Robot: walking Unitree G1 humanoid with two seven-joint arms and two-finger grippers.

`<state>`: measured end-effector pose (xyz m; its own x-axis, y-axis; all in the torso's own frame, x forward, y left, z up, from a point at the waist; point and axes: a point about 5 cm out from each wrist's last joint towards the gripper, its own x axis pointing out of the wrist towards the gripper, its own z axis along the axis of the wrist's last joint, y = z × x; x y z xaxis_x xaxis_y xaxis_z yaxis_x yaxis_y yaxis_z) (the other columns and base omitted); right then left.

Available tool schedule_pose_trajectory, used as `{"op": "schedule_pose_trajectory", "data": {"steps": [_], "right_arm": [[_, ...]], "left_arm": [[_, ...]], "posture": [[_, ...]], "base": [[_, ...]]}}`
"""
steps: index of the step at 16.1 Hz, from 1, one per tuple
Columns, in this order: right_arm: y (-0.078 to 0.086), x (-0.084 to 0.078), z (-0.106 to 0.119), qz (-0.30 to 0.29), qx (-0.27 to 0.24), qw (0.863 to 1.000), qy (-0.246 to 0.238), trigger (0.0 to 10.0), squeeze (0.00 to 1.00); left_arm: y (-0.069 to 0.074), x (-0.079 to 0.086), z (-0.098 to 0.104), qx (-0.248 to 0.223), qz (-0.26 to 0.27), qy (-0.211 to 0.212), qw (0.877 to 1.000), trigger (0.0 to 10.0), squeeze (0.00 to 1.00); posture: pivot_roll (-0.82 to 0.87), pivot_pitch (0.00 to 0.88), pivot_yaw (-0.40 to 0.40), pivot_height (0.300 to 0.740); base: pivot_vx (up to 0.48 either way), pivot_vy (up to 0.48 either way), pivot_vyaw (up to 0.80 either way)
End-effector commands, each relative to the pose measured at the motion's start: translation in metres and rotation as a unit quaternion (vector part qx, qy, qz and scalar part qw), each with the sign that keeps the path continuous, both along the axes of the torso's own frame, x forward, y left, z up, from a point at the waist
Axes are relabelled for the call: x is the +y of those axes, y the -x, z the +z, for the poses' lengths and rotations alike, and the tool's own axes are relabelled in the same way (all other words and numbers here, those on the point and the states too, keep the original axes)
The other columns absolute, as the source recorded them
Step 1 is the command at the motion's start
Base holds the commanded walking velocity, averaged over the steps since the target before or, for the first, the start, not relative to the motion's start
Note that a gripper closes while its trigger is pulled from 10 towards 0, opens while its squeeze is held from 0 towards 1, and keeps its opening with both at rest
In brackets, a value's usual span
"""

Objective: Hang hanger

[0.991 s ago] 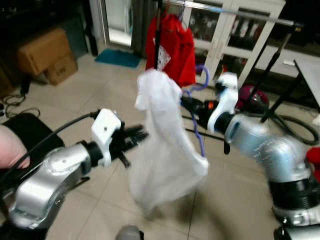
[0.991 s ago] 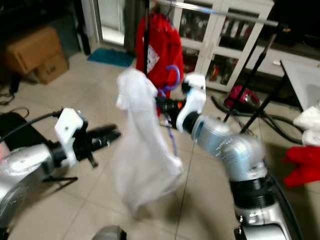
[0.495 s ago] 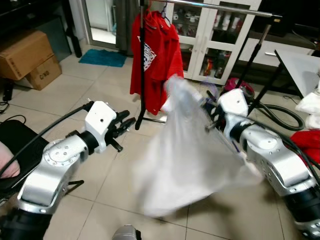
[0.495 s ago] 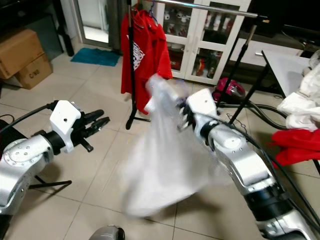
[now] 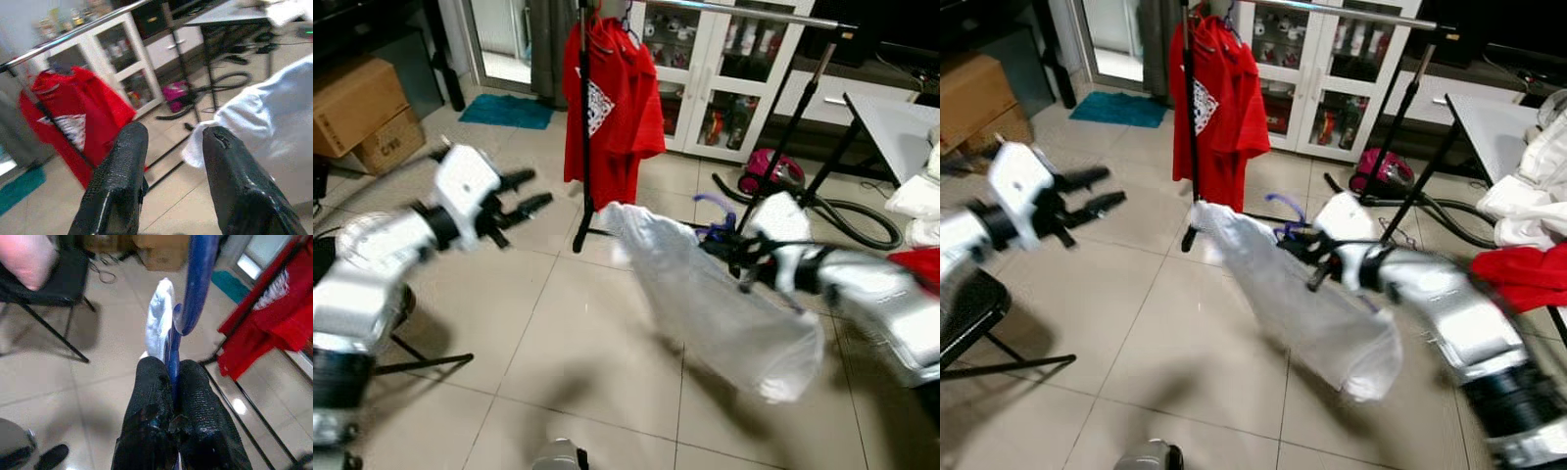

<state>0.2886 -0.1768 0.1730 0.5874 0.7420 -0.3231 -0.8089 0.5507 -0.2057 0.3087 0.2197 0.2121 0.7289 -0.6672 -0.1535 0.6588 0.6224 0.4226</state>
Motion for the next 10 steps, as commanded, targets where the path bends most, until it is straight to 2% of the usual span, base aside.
{"op": "schedule_pose_trajectory", "data": {"steps": [1,4,5,6,7,10], "right_arm": [[0.003,-0.001,0.021,0.049,-0.018,0.999,-0.011,10.0,0.00],[0.005,-0.010,0.032,0.085,-0.019,0.996,0.011,10.0,0.00],[0.006,-0.012,0.037,0.094,-0.021,0.995,0.015,10.0,0.00],[0.006,-0.013,0.039,0.098,-0.021,0.995,0.015,10.0,0.00],[0.008,-0.013,0.045,0.116,-0.021,0.993,0.010,10.0,0.00],[0.013,-0.013,0.054,0.153,-0.016,0.988,0.000,10.0,0.00]], "left_arm": [[-0.001,0.005,0.001,0.017,-0.034,0.000,0.999,10.0,1.00],[-0.004,0.013,0.000,0.055,-0.069,0.015,0.996,10.0,1.00],[-0.002,0.014,-0.004,0.085,-0.095,0.024,0.992,10.0,0.44],[-0.001,0.014,-0.007,0.098,-0.104,0.022,0.990,10.0,0.00],[0.001,0.014,-0.013,0.112,-0.129,-0.001,0.985,10.0,0.00],[-0.003,0.001,-0.014,0.138,-0.198,0.008,0.971,10.0,0.00]], "posture": [[0.12,0.000,-0.048,0.740],[0.12,0.000,-0.046,0.740],[0.11,0.000,-0.046,0.740],[0.11,0.000,-0.044,0.740],[0.11,0.000,-0.043,0.740],[0.10,0.000,-0.044,0.740]], "base": [[0.000,0.000,0.00],[0.000,0.000,0.00],[0.000,0.000,0.00],[0.000,0.000,0.00],[0.000,0.000,0.00],[0.000,0.000,0.00]]}}
